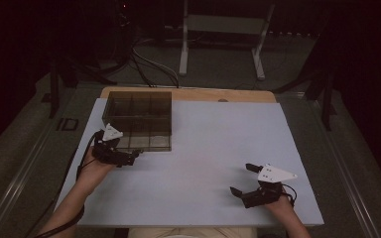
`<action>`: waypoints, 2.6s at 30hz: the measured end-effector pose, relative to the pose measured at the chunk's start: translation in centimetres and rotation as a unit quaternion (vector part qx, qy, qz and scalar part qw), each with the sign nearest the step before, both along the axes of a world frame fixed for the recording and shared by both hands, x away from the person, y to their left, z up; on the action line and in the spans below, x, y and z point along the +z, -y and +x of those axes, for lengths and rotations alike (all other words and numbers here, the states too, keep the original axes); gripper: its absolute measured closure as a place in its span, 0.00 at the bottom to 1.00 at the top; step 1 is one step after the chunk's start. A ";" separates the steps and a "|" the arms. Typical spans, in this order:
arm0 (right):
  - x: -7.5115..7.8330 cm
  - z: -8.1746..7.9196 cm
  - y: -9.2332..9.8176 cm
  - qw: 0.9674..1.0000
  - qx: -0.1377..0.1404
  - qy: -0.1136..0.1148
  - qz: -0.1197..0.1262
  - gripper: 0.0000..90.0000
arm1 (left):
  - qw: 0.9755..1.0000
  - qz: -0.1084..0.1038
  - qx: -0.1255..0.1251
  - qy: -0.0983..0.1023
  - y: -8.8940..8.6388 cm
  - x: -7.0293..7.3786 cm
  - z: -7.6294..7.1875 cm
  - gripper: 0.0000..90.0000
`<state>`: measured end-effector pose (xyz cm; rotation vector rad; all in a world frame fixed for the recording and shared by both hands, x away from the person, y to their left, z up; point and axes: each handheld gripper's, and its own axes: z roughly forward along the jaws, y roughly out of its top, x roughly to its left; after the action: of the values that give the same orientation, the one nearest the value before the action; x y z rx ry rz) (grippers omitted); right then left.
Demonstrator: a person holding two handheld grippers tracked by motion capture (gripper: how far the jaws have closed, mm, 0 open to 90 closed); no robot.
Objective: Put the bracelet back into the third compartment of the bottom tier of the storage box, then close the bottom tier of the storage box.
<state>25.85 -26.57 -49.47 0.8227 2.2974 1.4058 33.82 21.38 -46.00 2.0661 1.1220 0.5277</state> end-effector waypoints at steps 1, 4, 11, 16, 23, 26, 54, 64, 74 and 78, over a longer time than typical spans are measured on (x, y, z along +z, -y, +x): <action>0.0 0.0 0.0 1.000 0.000 0.000 0.000 0.00 | 1.000 -0.002 0.002 0.000 0.0 0.0 -0.1 0.02; 0.0 0.0 0.1 1.000 -0.002 0.000 0.001 0.00 | 1.000 0.005 0.007 0.004 0.0 -0.3 -0.3 0.02; 0.0 0.0 0.1 1.000 -0.002 0.000 0.000 0.00 | 0.999 0.015 0.034 0.006 0.5 -1.1 -1.0 0.02; 0.0 0.0 0.1 1.000 -0.002 0.000 0.001 0.00 | 0.998 0.022 0.051 0.000 0.6 -2.2 -1.2 0.02; 0.0 0.0 0.1 1.000 -0.001 0.000 0.001 0.00 | 0.997 0.015 0.075 -0.009 1.1 -3.9 -1.5 0.02; 0.0 0.0 0.0 1.000 -0.001 0.000 0.001 0.00 | 0.996 0.010 0.083 -0.021 1.2 -4.3 -1.5 0.02; 0.1 -0.2 0.0 1.000 -0.003 0.009 -0.004 0.00 | 0.993 0.005 0.104 -0.054 1.9 -5.0 -1.5 0.03; 0.1 -0.1 0.0 1.000 -0.005 0.005 -0.003 0.00 | 0.992 0.036 0.113 -0.033 2.1 -4.7 -1.8 0.08; 0.0 0.0 0.0 1.000 -0.005 0.003 -0.003 0.00 | 0.992 0.043 0.111 -0.032 2.0 -5.0 -1.7 0.16; 0.0 0.0 0.0 1.000 -0.004 0.003 -0.004 0.00 | 0.992 0.055 0.106 -0.033 2.0 -5.0 -1.8 0.19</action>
<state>25.81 -26.60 -49.49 0.8247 2.2907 1.3934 32.06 19.33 -51.04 2.0823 1.3885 0.6408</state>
